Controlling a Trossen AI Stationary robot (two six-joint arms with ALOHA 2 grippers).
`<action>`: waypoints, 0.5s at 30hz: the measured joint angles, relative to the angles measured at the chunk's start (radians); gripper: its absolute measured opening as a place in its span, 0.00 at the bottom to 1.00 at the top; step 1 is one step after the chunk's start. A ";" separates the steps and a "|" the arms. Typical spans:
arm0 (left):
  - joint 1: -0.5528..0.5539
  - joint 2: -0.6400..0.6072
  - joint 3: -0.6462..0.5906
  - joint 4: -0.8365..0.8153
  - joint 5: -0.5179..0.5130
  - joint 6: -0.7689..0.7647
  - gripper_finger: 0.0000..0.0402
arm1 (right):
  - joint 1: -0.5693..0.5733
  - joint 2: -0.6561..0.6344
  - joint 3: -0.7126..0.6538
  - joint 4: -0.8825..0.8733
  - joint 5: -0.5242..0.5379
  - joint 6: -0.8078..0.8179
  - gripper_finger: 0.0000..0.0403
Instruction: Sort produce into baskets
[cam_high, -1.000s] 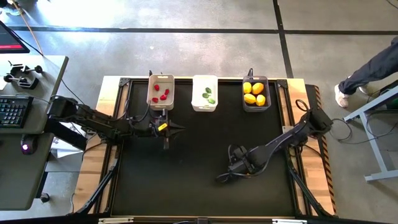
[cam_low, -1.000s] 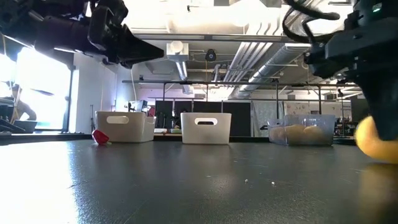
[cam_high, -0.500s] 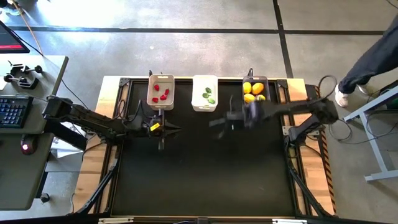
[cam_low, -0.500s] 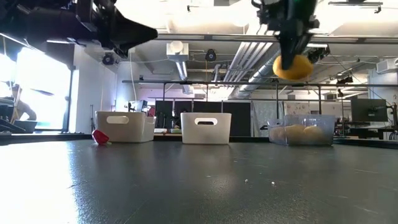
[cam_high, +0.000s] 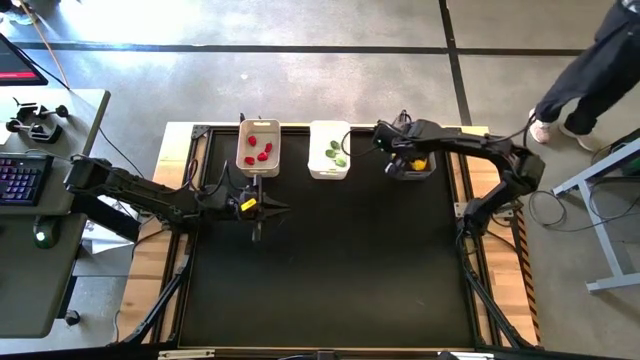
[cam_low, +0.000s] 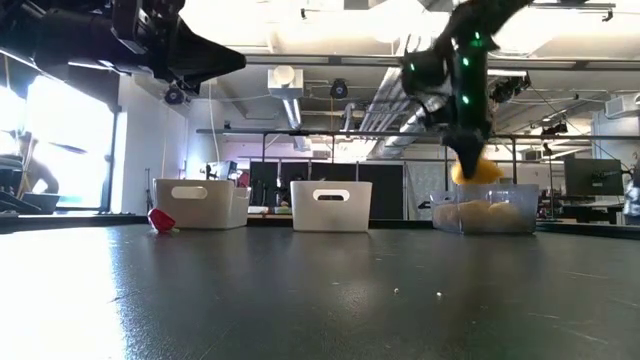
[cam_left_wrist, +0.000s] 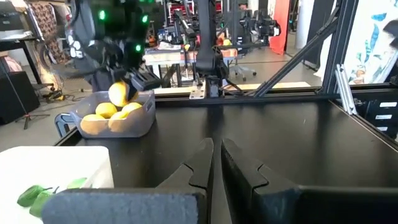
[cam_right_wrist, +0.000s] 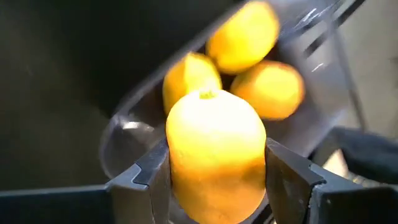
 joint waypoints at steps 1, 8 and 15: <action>0.000 0.000 0.000 0.000 0.000 0.000 0.04 | -0.020 0.000 -0.023 0.007 -0.028 -0.014 0.45; 0.000 0.000 0.000 0.000 0.000 0.000 0.04 | -0.069 -0.001 -0.135 0.152 -0.154 -0.124 0.45; 0.000 0.000 0.000 -0.003 0.000 -0.008 0.04 | -0.110 -0.001 -0.175 0.193 -0.201 -0.133 0.55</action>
